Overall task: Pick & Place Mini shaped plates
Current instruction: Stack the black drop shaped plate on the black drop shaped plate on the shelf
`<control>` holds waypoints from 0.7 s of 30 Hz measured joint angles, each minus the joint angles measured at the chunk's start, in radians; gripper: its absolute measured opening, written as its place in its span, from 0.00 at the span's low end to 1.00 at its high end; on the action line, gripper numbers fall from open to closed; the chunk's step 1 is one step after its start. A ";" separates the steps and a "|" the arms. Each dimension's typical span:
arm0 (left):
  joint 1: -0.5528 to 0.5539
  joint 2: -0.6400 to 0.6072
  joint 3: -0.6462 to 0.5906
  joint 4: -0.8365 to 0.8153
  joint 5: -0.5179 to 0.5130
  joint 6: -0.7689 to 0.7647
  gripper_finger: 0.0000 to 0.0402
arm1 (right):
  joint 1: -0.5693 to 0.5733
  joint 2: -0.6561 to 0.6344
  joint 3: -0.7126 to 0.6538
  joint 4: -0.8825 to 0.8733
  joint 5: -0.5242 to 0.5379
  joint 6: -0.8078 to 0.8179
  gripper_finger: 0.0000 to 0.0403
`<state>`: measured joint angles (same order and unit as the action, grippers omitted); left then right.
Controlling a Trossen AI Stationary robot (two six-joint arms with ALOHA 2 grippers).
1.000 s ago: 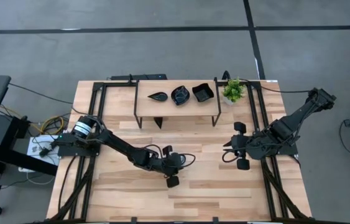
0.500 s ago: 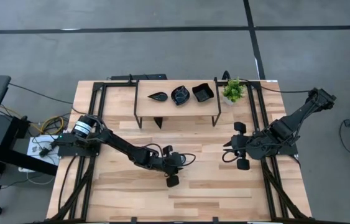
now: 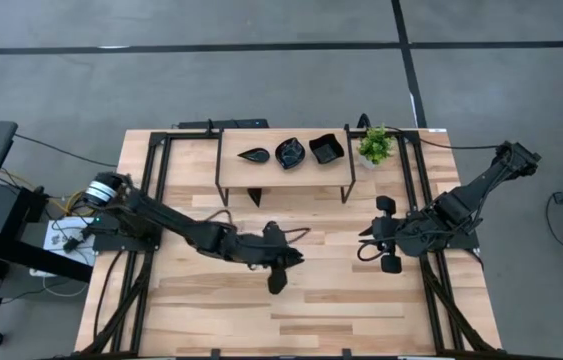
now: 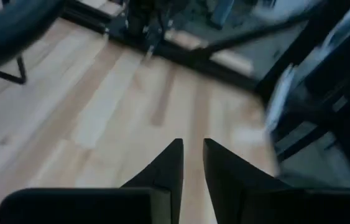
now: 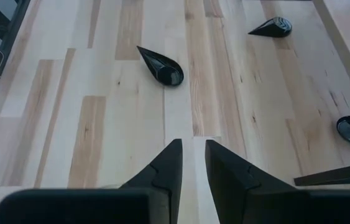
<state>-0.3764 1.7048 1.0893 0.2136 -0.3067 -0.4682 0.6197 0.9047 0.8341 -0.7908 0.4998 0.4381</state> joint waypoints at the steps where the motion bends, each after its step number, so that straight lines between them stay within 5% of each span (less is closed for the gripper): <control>1: 0.006 -0.017 0.000 0.003 0.013 -0.043 0.15 | 0.000 0.000 0.000 -0.002 0.000 0.000 0.16; 10: -0.012 -0.049 0.026 -0.129 0.231 -0.130 0.22 | 0.000 0.000 0.000 -0.040 -0.004 -0.002 0.16; 21: -0.010 0.055 0.033 -0.250 0.156 -0.038 0.37 | 0.000 0.000 0.000 -0.050 -0.004 -0.002 0.16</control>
<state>-0.3864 1.7597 1.1218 -0.0368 -0.1503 -0.5063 0.6193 0.9047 0.8345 -0.8405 0.4961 0.4366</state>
